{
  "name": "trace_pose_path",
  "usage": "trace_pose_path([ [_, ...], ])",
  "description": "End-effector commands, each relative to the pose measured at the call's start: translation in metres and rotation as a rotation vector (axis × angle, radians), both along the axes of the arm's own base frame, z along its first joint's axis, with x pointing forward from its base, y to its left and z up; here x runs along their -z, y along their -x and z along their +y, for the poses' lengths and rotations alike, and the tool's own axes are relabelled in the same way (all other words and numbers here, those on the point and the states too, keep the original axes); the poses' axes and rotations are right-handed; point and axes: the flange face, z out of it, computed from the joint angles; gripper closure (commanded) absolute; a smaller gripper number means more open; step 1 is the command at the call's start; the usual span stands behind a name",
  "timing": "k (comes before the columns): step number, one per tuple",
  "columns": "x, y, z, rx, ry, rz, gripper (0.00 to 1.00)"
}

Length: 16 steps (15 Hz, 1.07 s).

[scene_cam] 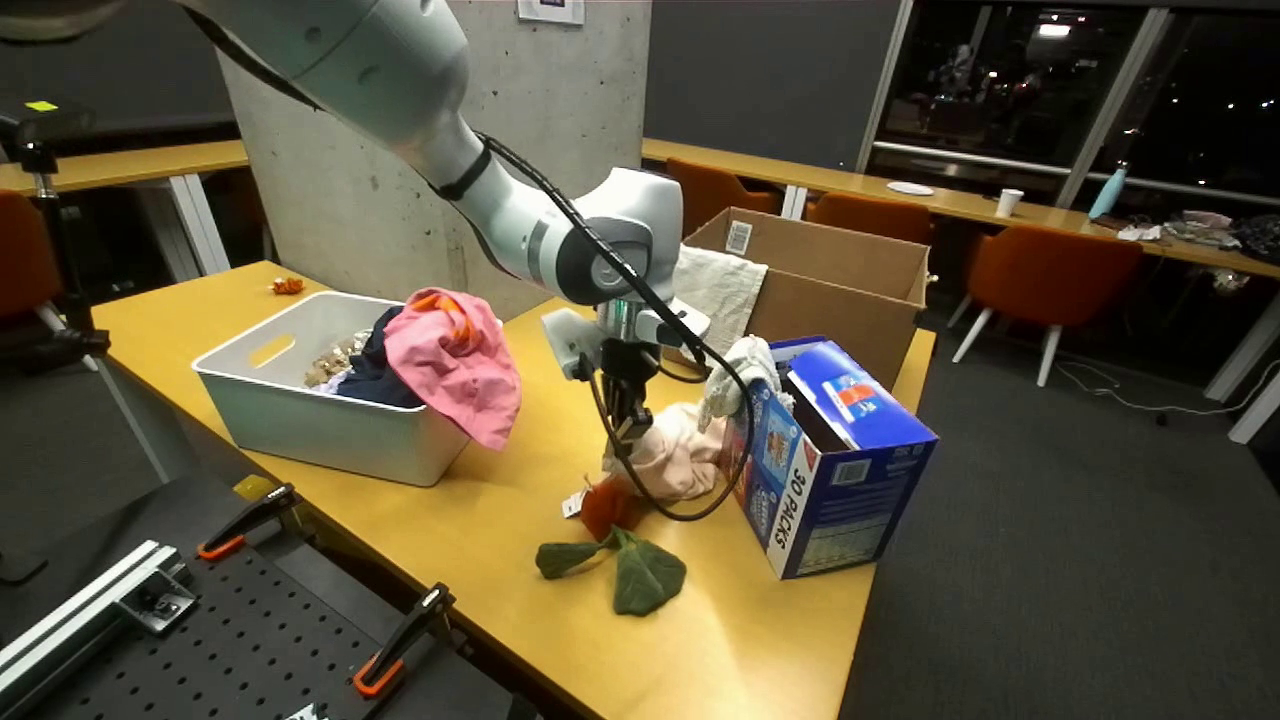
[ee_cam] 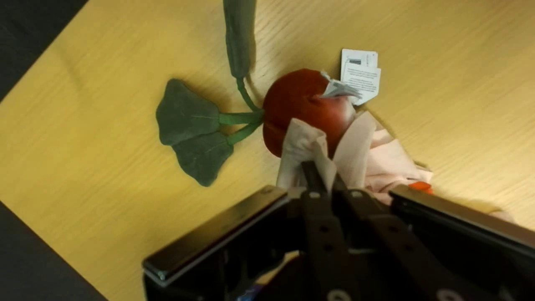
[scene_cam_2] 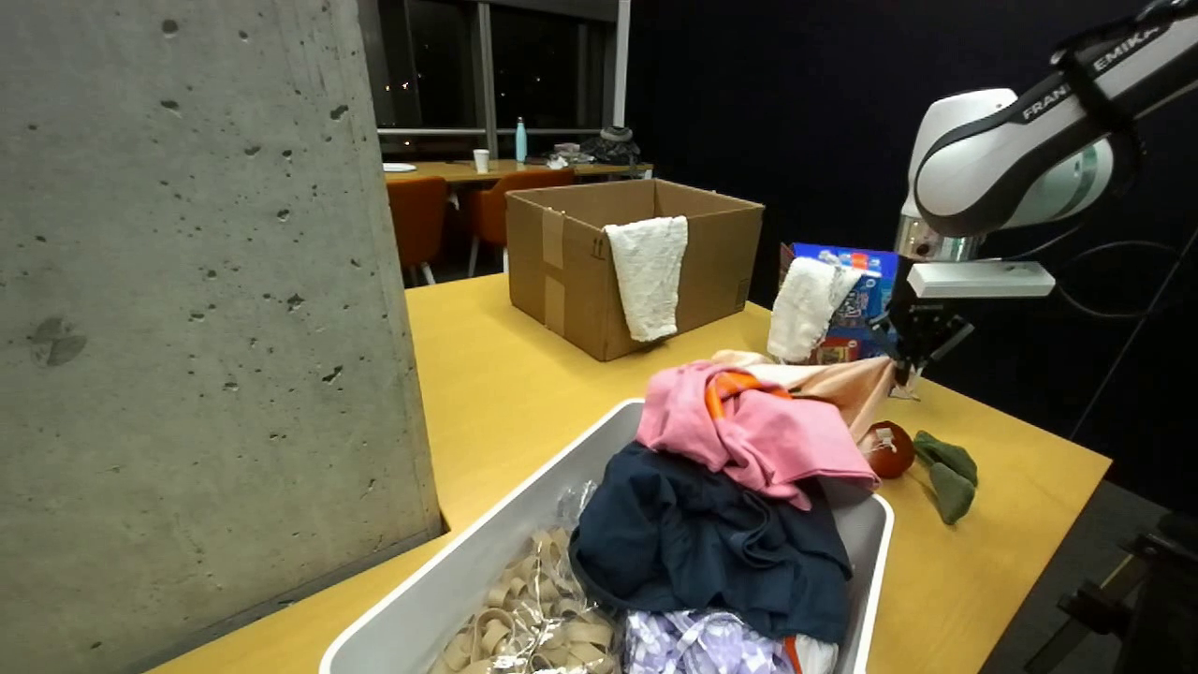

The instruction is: Use the pink shirt to put the yellow container in the basket, then put the peach shirt in the basket

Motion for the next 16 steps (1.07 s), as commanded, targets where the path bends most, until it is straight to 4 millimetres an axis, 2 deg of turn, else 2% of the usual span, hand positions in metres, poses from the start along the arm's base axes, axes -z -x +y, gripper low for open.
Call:
trace_pose_path([
  [1, -0.034, 0.049, 0.006, 0.078, 0.041, -0.041, 0.99],
  [6, -0.063, 0.115, 0.016, 0.153, 0.089, -0.073, 0.99],
  [14, -0.099, 0.243, 0.039, 0.224, 0.143, -0.107, 0.99],
  [16, -0.107, 0.258, 0.041, 0.225, 0.151, -0.111, 0.99],
])
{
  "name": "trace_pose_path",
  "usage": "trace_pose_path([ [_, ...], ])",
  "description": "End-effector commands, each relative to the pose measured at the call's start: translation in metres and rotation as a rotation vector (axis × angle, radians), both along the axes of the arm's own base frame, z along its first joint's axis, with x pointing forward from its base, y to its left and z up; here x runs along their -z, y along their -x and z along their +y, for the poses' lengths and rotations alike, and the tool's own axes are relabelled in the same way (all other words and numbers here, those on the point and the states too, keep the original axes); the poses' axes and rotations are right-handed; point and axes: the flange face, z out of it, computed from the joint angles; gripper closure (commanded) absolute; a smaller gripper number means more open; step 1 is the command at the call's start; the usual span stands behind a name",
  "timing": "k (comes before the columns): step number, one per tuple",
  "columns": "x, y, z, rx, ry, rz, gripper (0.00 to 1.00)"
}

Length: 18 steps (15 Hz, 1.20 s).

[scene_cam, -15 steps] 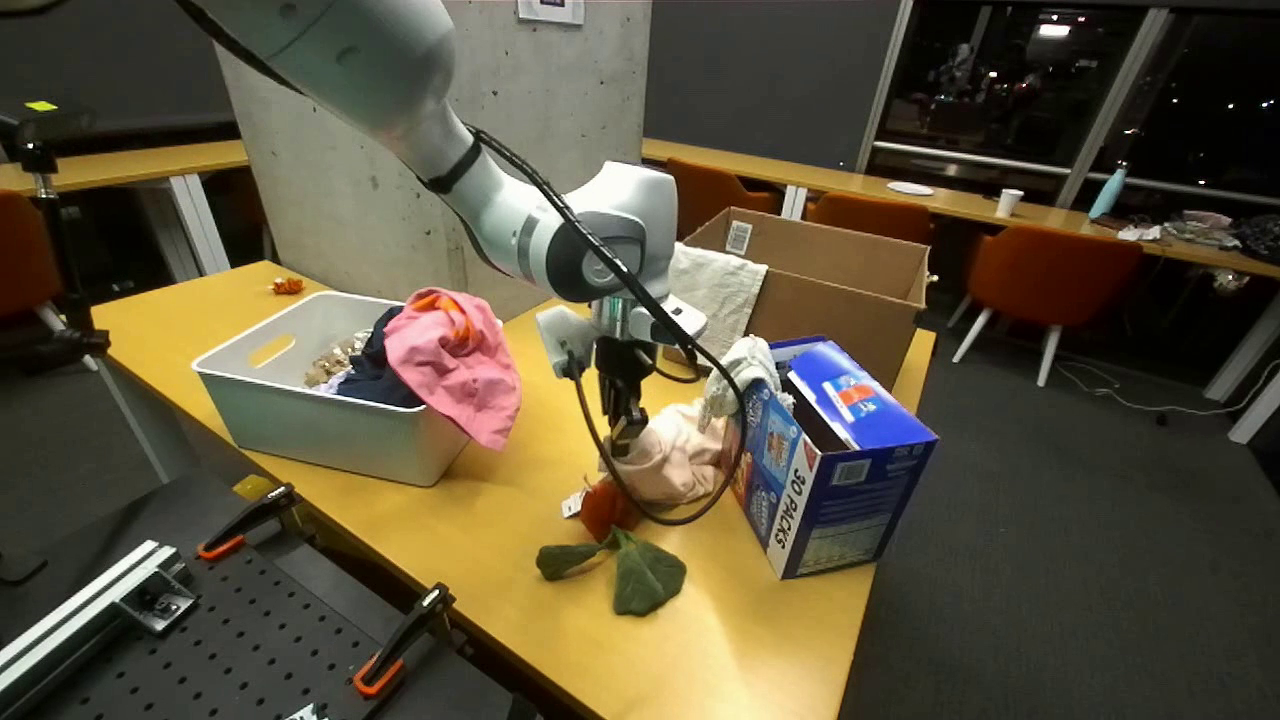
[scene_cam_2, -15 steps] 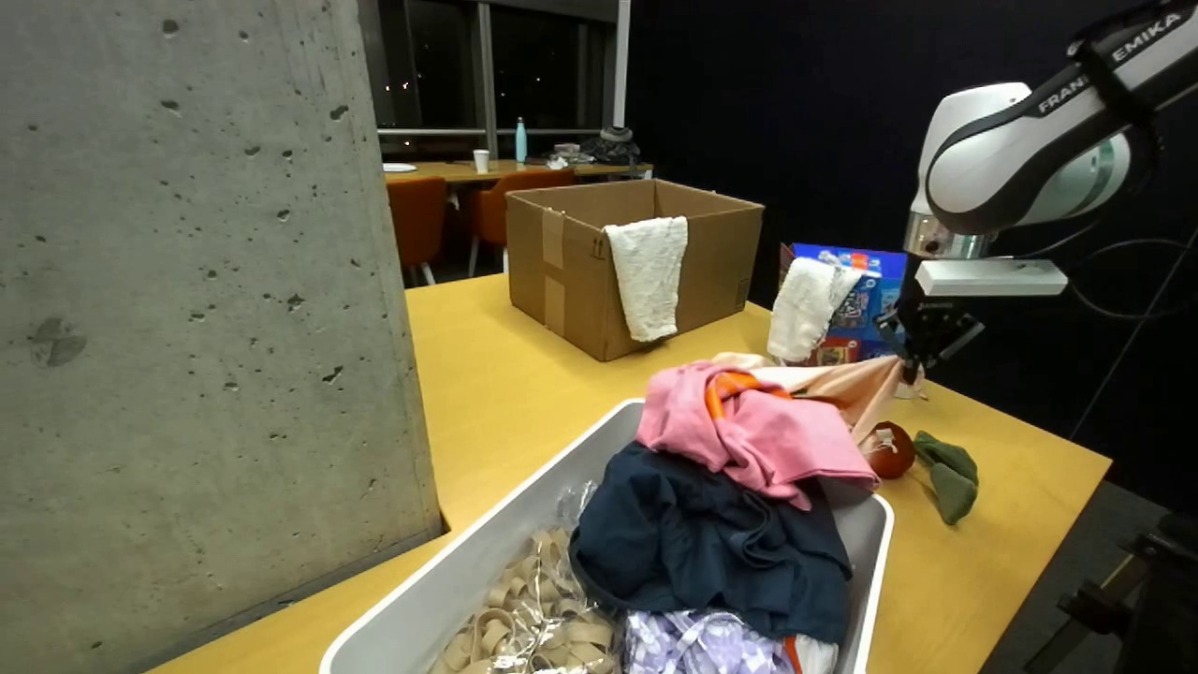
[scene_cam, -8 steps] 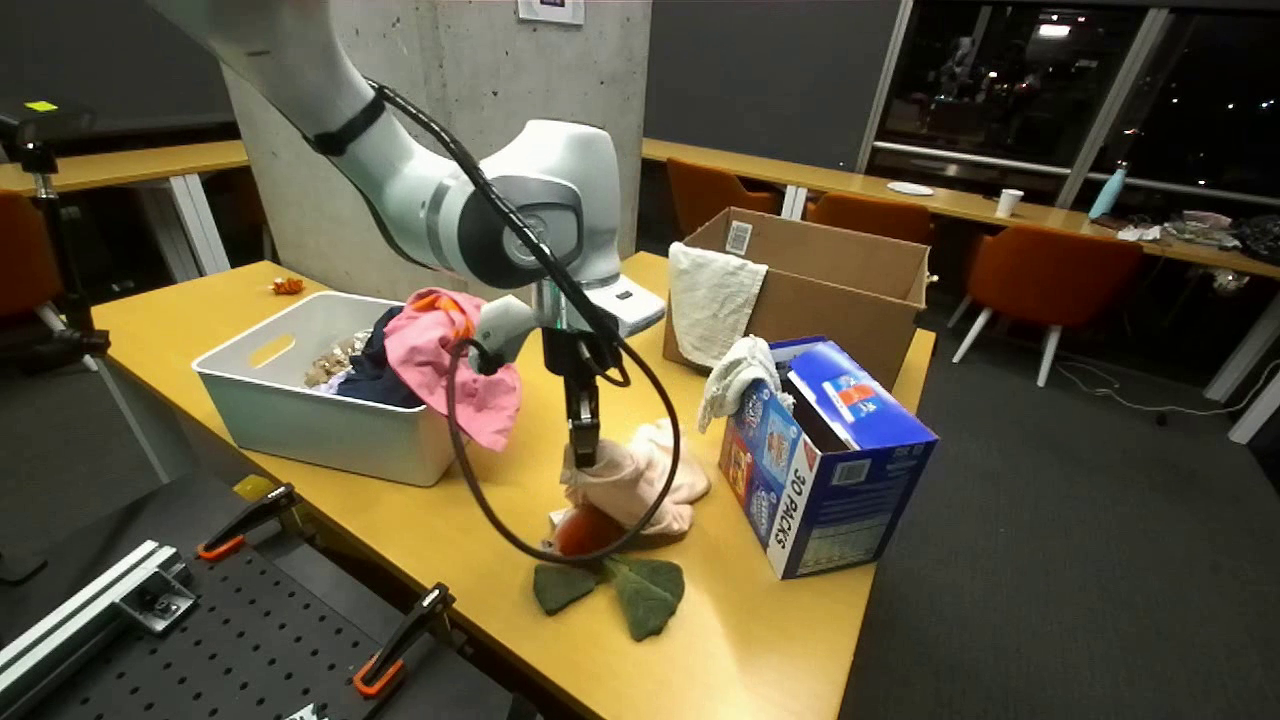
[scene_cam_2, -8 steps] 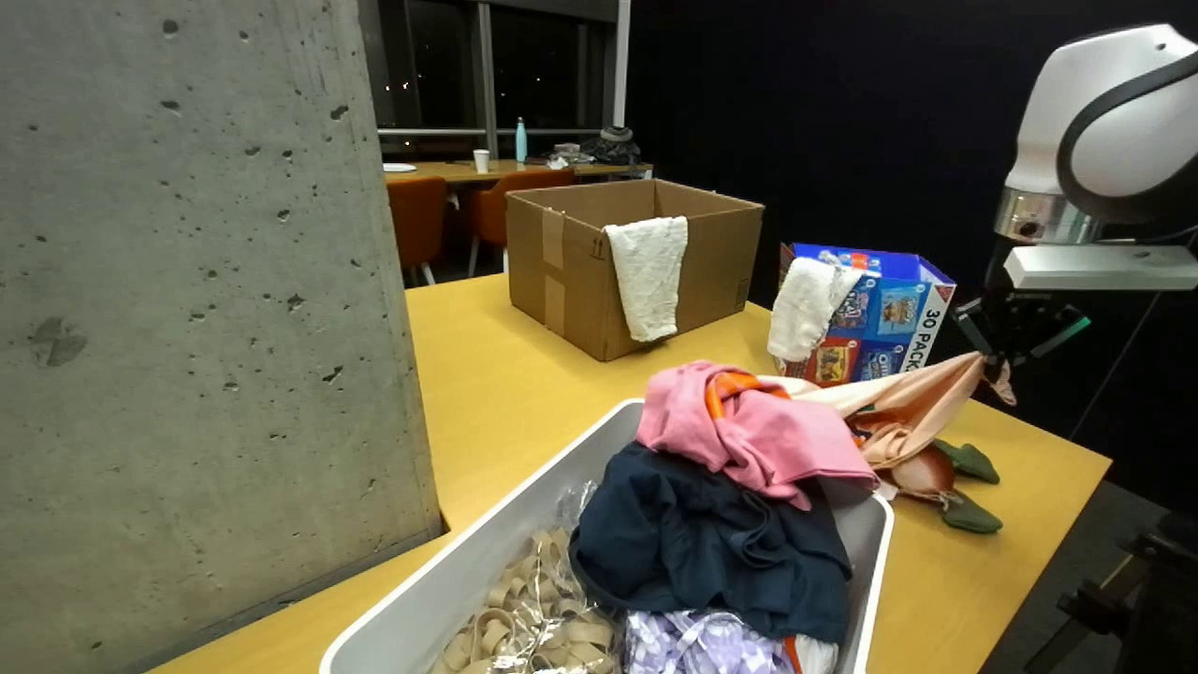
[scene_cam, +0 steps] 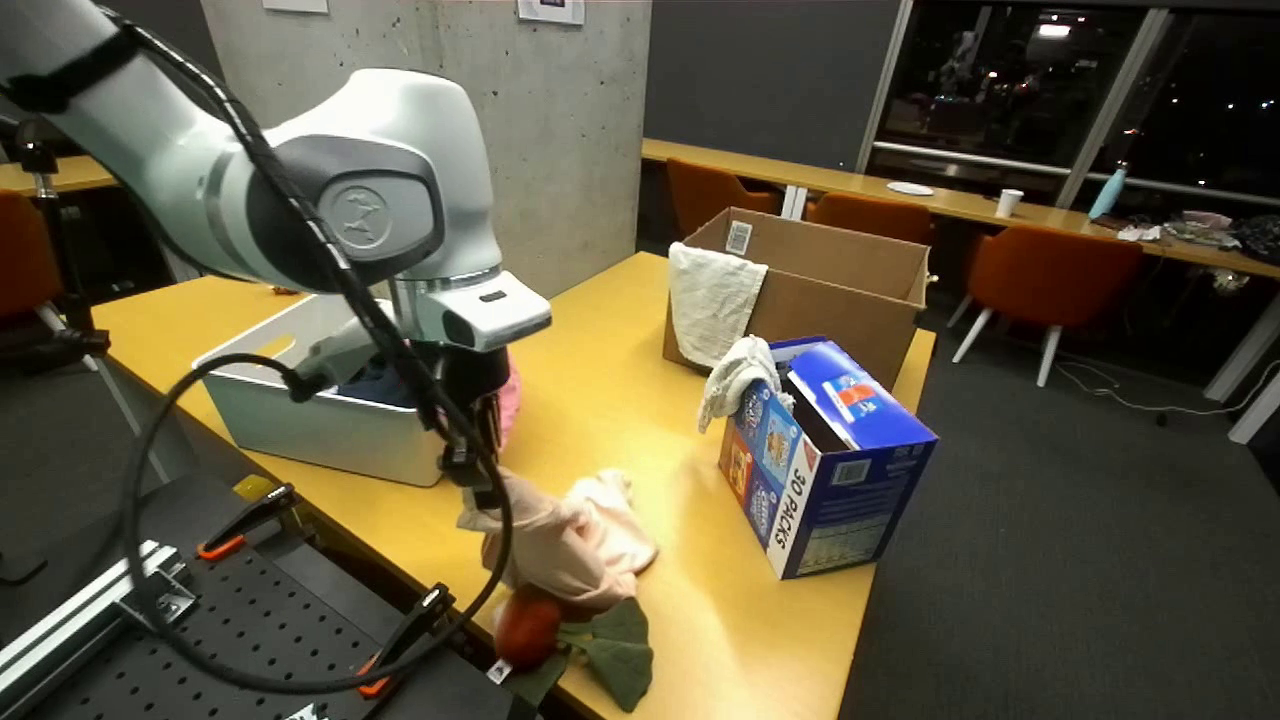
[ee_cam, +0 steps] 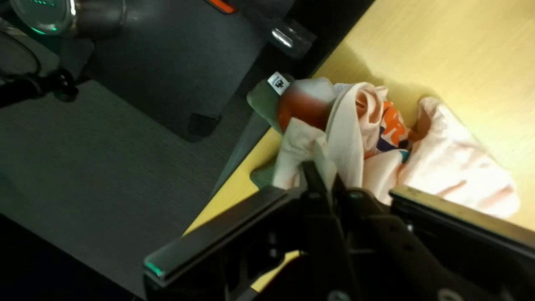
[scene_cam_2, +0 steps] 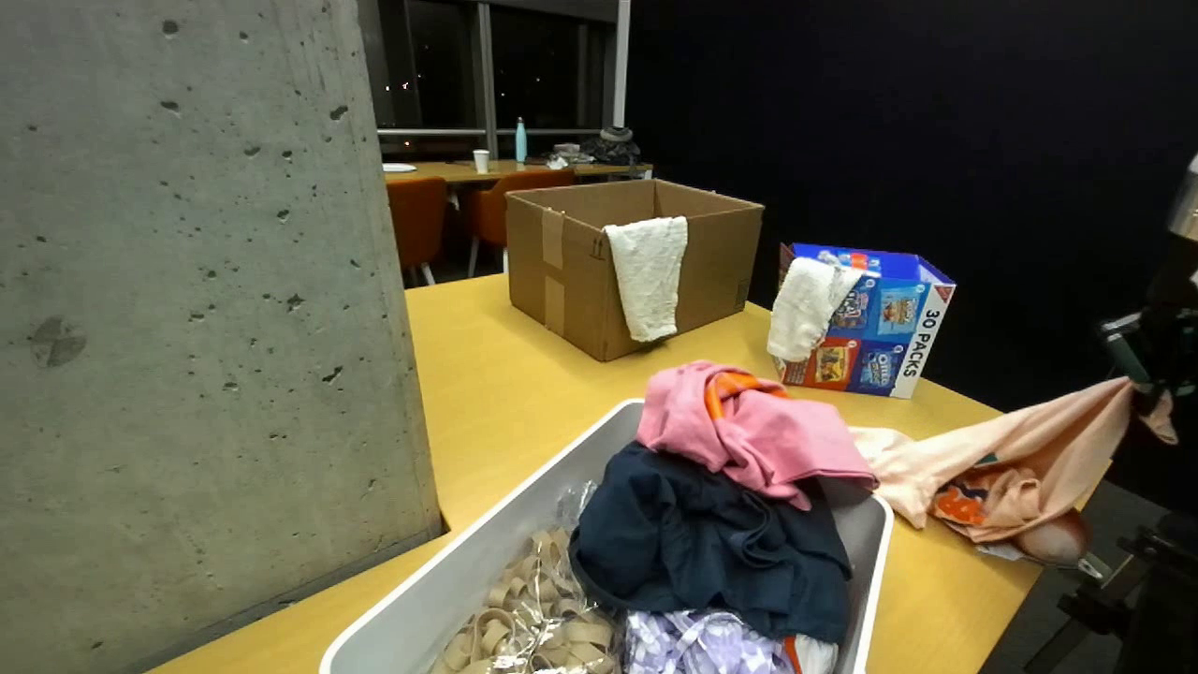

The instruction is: Use the pink shirt to put the yellow container in the basket, then put the peach shirt in the basket

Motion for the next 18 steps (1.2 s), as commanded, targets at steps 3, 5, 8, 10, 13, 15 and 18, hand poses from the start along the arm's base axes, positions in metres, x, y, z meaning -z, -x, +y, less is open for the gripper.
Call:
trace_pose_path([
  [3, -0.032, 0.047, 0.008, 0.006, -0.004, -0.068, 0.71],
  [5, -0.033, 0.051, 0.008, 0.013, -0.014, -0.08, 0.63],
  [8, -0.033, 0.043, 0.01, -0.002, -0.028, -0.095, 0.42],
  [10, -0.03, 0.035, 0.016, -0.026, -0.045, -0.109, 0.27],
  [13, -0.026, 0.016, 0.026, -0.084, -0.071, -0.137, 0.05],
  [15, -0.024, 0.009, 0.026, -0.105, -0.085, -0.159, 0.0],
  [18, -0.004, -0.014, 0.019, -0.142, -0.122, -0.167, 0.0],
])
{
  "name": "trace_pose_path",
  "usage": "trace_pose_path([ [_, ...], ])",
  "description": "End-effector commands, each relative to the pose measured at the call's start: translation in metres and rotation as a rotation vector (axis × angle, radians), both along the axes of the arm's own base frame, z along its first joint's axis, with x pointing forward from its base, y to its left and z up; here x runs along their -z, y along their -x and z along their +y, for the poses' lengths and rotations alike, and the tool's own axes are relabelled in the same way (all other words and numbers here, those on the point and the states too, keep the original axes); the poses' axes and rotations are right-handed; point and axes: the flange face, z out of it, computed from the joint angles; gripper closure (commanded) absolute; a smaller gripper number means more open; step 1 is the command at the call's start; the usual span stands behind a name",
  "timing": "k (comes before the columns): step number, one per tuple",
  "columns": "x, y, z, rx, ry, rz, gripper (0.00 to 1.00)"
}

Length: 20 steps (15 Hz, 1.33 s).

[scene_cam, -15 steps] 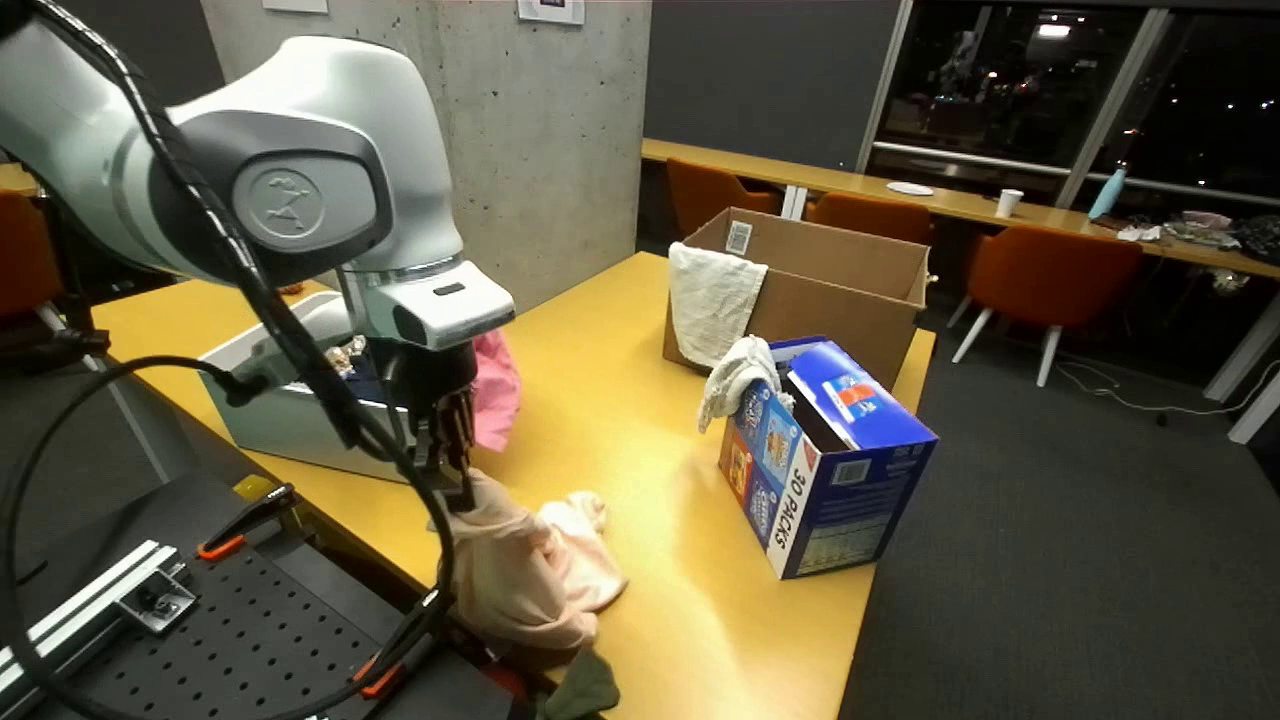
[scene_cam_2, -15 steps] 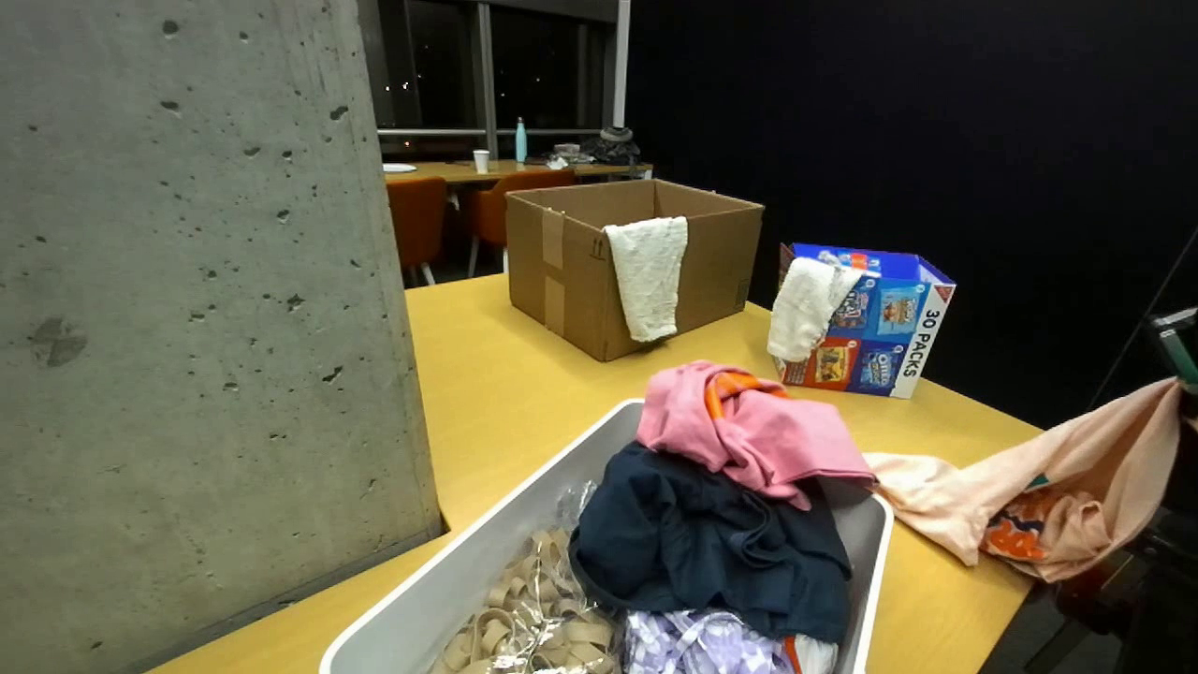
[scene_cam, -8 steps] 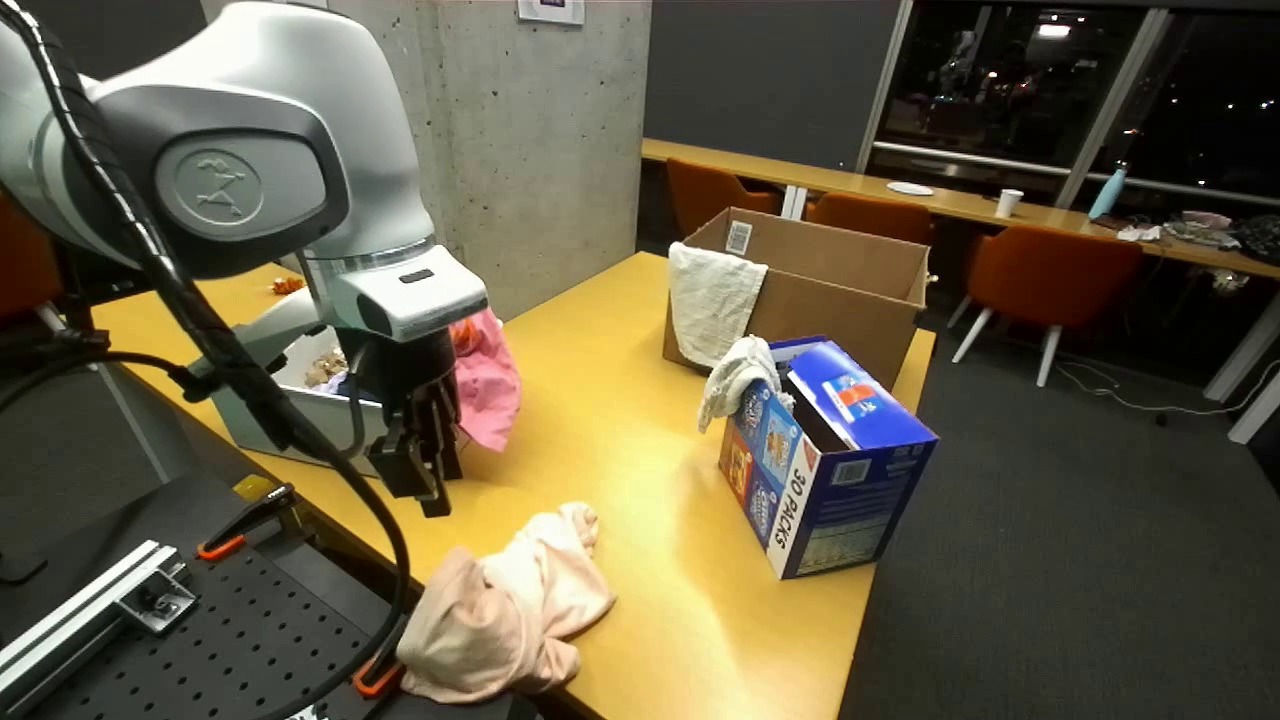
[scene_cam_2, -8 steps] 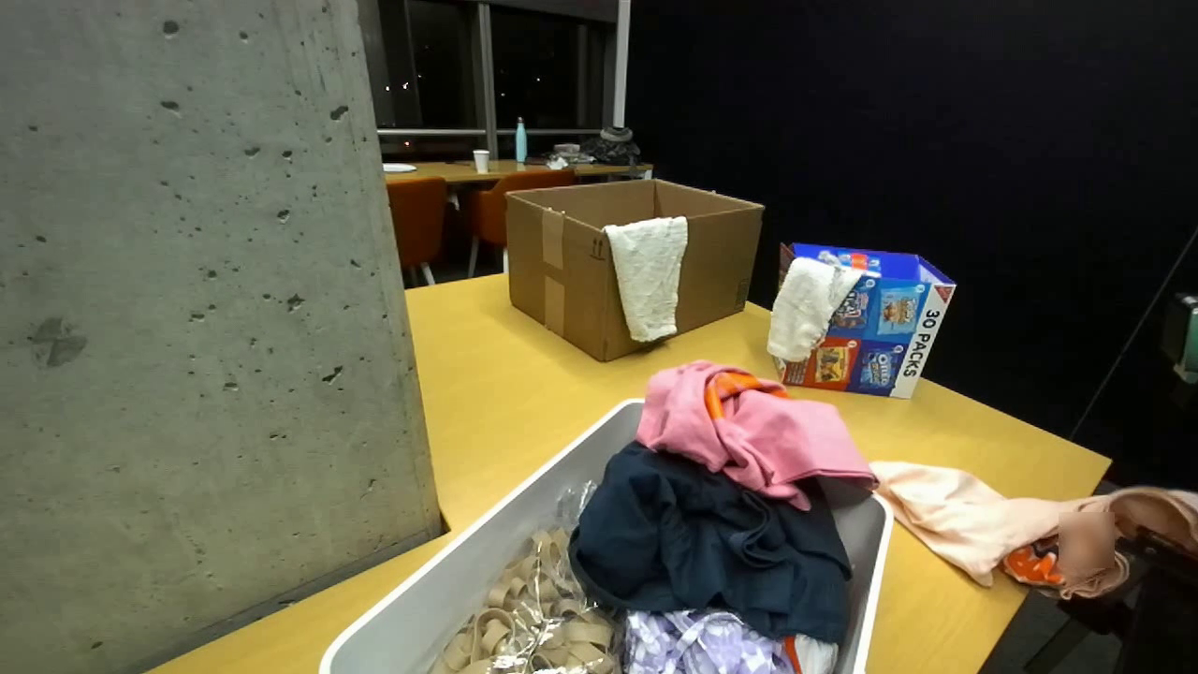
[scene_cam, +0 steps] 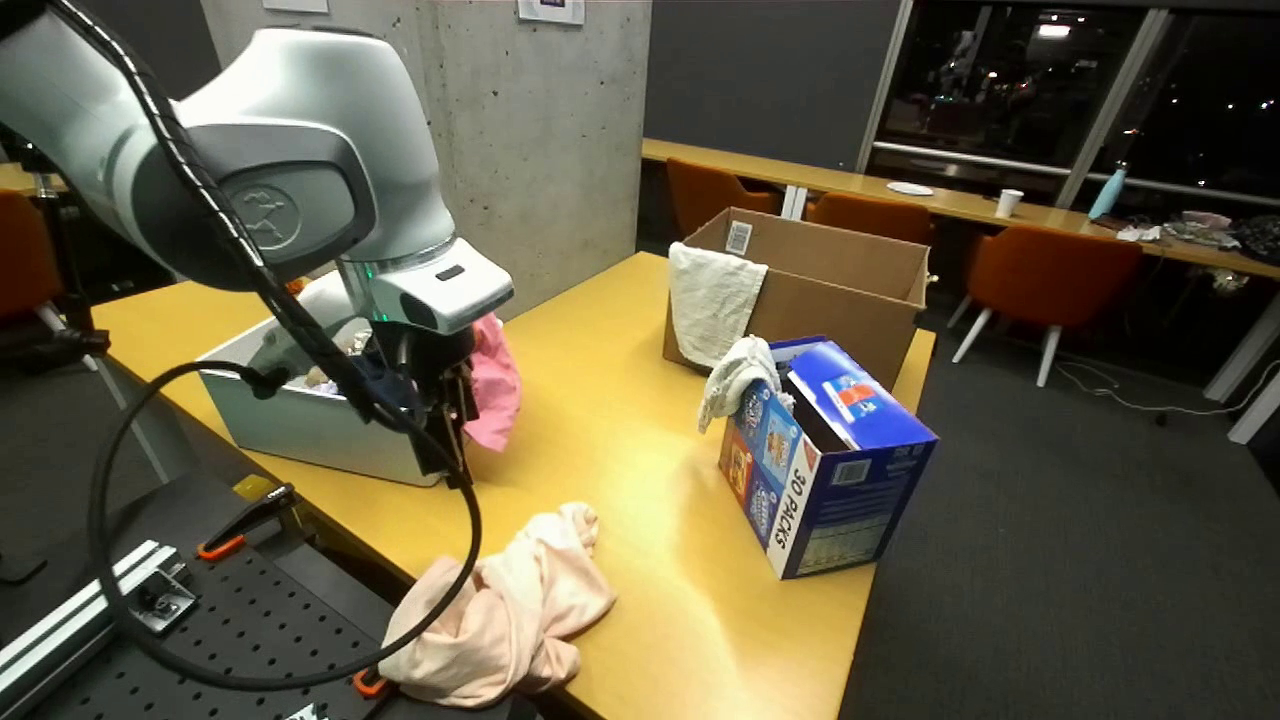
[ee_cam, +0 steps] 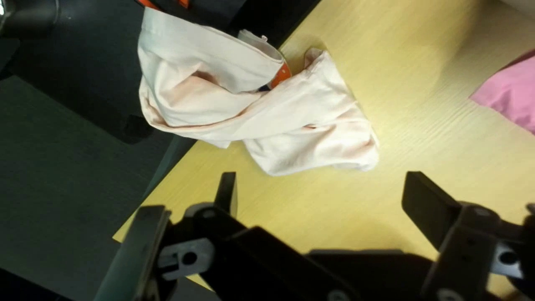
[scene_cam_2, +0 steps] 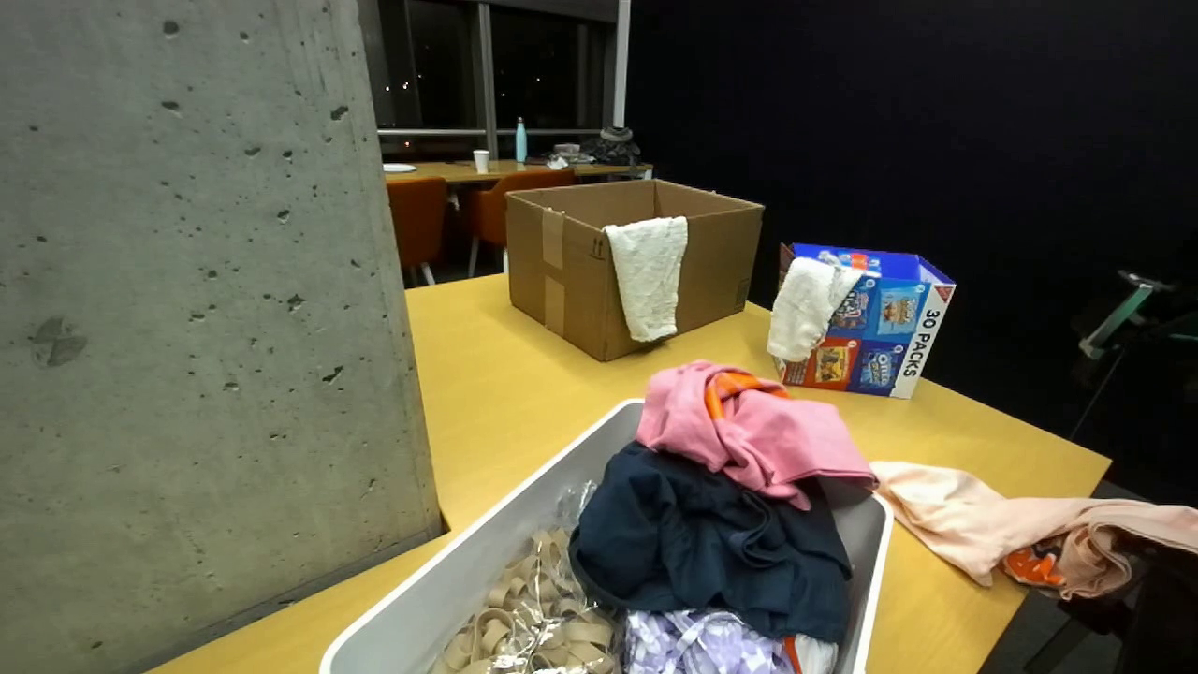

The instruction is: Use the pink shirt to put the yellow container in the basket, then put the peach shirt in the basket

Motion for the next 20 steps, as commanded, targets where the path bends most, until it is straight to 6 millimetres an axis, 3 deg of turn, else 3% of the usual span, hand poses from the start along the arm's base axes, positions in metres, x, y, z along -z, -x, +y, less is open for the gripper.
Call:
trace_pose_path([
  [1, 0.024, -0.032, -0.006, -0.054, -0.045, -0.006, 0.0],
  [8, 0.094, -0.059, -0.011, -0.076, -0.161, 0.061, 0.0],
  [15, 0.163, -0.05, -0.031, 0.017, -0.203, 0.178, 0.0],
  [20, 0.195, -0.057, -0.049, 0.086, -0.186, 0.25, 0.0],
])
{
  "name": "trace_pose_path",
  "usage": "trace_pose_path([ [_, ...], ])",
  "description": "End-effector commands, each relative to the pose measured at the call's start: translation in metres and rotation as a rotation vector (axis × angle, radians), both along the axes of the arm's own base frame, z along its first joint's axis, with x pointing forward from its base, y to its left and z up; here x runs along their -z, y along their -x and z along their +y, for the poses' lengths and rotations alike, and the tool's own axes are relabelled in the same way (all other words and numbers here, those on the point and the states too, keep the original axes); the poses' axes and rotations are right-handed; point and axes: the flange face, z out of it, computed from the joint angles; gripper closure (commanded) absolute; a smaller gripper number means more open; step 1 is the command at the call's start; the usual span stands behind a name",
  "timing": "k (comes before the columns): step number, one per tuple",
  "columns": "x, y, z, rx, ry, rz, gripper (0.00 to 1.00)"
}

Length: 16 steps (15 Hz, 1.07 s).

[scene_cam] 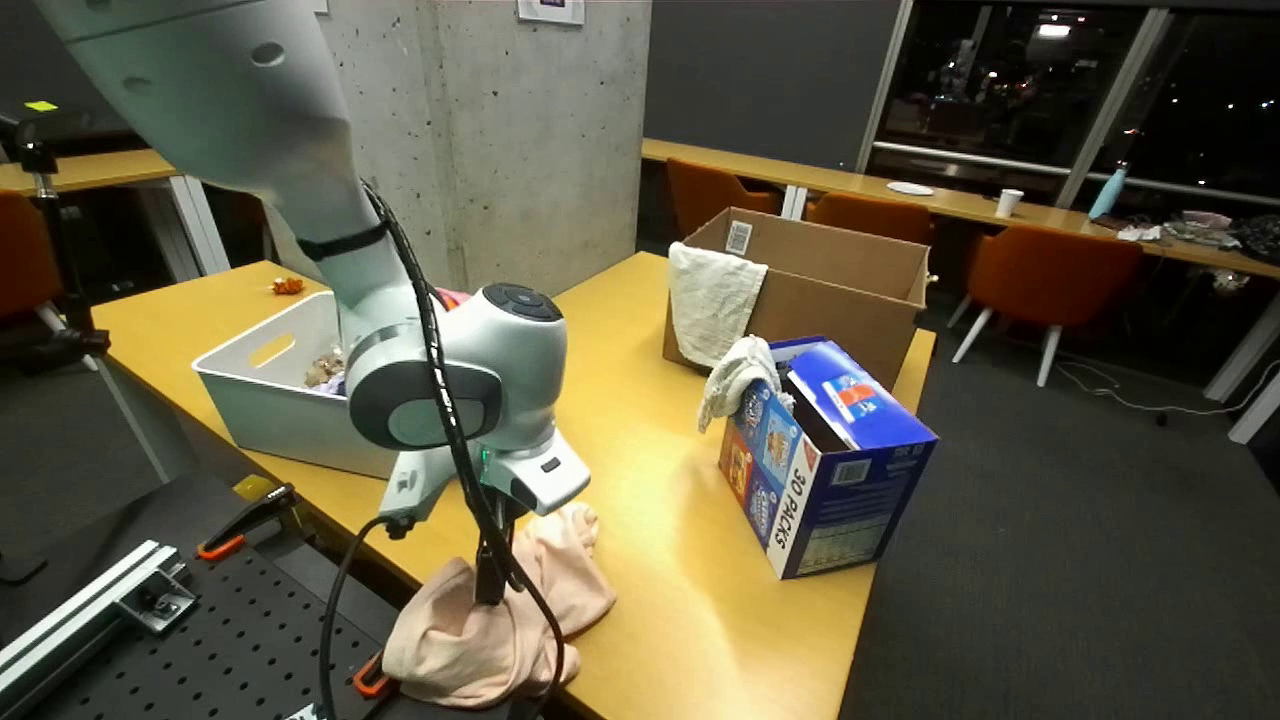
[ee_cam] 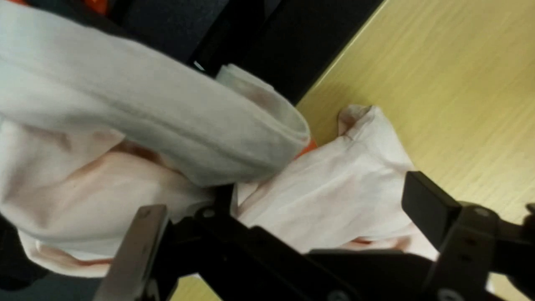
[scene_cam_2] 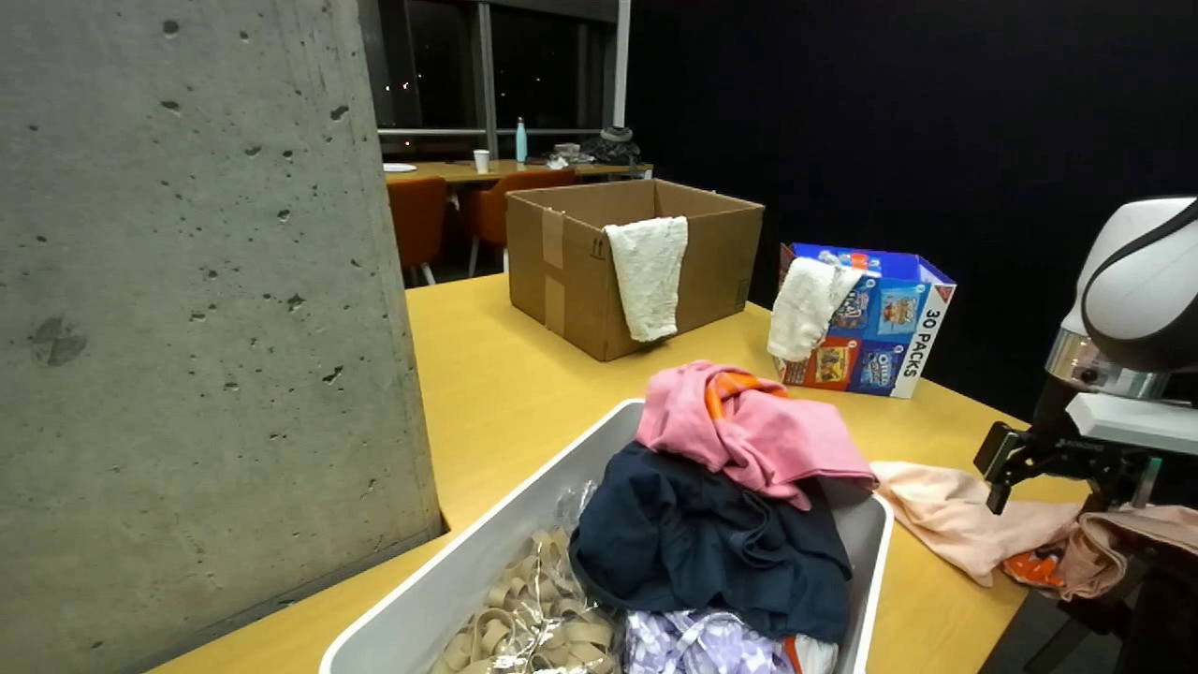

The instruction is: Use the pink shirt to put the yellow container in the basket, then put the peach shirt in the basket

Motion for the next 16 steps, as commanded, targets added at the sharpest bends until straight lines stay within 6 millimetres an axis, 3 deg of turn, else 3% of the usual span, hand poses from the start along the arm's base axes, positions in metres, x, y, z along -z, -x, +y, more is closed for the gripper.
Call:
trace_pose_path([
  [1, 0.015, -0.016, -0.015, 0.049, 0.009, 0.04, 0.0],
  [8, 0.045, -0.041, -0.029, 0.114, 0.008, 0.13, 0.0],
  [9, 0.049, -0.046, -0.029, 0.112, 0.005, 0.137, 0.25],
  [10, 0.052, -0.049, -0.029, 0.112, 0.002, 0.144, 0.26],
  [14, 0.061, -0.059, -0.03, 0.114, -0.001, 0.155, 0.58],
  [16, 0.056, -0.059, -0.03, 0.119, 0.004, 0.151, 0.73],
])
